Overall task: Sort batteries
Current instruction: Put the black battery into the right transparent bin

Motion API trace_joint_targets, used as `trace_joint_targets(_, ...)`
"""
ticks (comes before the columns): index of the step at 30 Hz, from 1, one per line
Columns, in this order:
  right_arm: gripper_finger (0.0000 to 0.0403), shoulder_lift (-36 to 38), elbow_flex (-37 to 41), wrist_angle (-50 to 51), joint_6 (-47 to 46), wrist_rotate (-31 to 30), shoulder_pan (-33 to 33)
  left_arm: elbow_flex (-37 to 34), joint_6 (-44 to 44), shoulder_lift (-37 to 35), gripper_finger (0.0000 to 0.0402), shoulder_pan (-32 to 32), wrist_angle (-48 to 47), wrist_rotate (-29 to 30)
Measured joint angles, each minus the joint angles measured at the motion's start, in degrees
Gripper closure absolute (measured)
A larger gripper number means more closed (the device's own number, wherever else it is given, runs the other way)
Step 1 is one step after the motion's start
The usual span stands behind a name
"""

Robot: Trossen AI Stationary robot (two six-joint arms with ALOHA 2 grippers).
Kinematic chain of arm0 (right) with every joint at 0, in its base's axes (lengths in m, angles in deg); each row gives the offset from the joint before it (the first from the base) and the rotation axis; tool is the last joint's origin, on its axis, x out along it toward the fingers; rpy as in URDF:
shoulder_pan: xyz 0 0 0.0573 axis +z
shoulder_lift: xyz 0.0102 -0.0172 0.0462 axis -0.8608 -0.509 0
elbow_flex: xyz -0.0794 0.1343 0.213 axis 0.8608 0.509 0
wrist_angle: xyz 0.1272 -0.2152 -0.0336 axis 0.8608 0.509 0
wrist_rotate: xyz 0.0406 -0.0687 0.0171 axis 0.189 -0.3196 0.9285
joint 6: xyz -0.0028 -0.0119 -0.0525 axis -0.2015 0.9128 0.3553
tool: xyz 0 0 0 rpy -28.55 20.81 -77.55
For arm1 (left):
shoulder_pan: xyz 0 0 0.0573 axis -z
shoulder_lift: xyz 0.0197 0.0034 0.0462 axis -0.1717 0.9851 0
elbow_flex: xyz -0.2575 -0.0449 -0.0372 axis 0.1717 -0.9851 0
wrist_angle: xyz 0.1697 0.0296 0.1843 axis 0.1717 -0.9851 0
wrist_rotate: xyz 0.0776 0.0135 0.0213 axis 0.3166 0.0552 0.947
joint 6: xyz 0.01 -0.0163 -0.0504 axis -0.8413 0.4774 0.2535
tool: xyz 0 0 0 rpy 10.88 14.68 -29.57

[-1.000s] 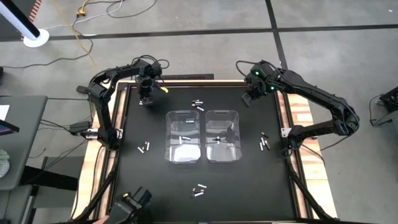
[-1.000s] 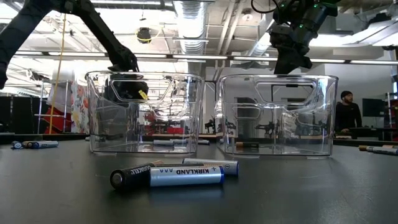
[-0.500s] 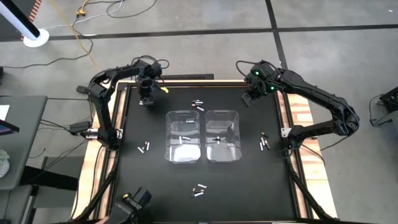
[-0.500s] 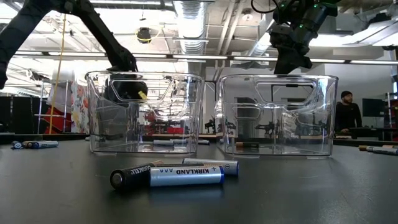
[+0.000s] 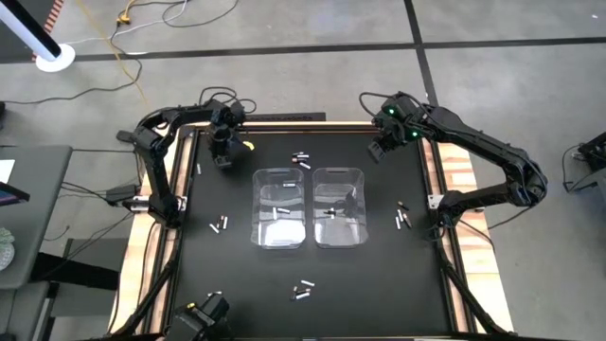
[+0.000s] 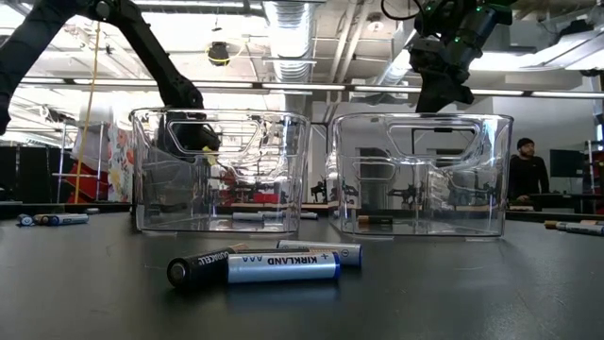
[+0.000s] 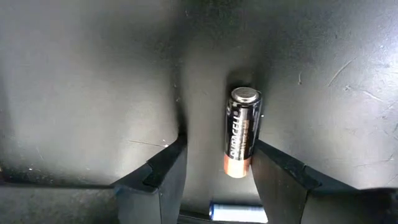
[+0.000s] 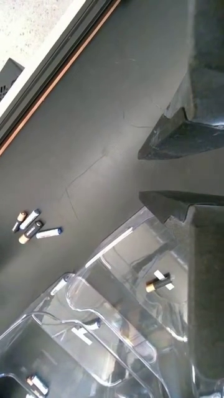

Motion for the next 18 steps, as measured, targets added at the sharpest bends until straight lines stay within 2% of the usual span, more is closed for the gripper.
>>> trace_joint_targets(3, 0.0296, 0.0, 0.0, 0.0, 0.0, 0.0, 0.0, 0.0, 0.0, 0.0, 0.0234, 0.0, 0.4, -0.1)
trace_joint_targets(6, 0.0296, 0.0, 0.0, 0.0, 0.0, 0.0, 0.0, 0.0, -0.2, 0.0, 0.0253, 0.0, 0.6, -0.1)
trace_joint_targets(14, 0.0296, 0.0, 0.0, 0.0, -0.3, 0.0, 0.0, 0.5, -0.2, 0.1, 0.0362, 0.3, 0.7, 0.4)
trace_joint_targets(18, 0.0296, 0.0, 0.0, 0.0, -0.3, 0.0, 0.0, 1.5, 0.3, -0.2, 0.0364, 1.1, 0.2, 0.6)
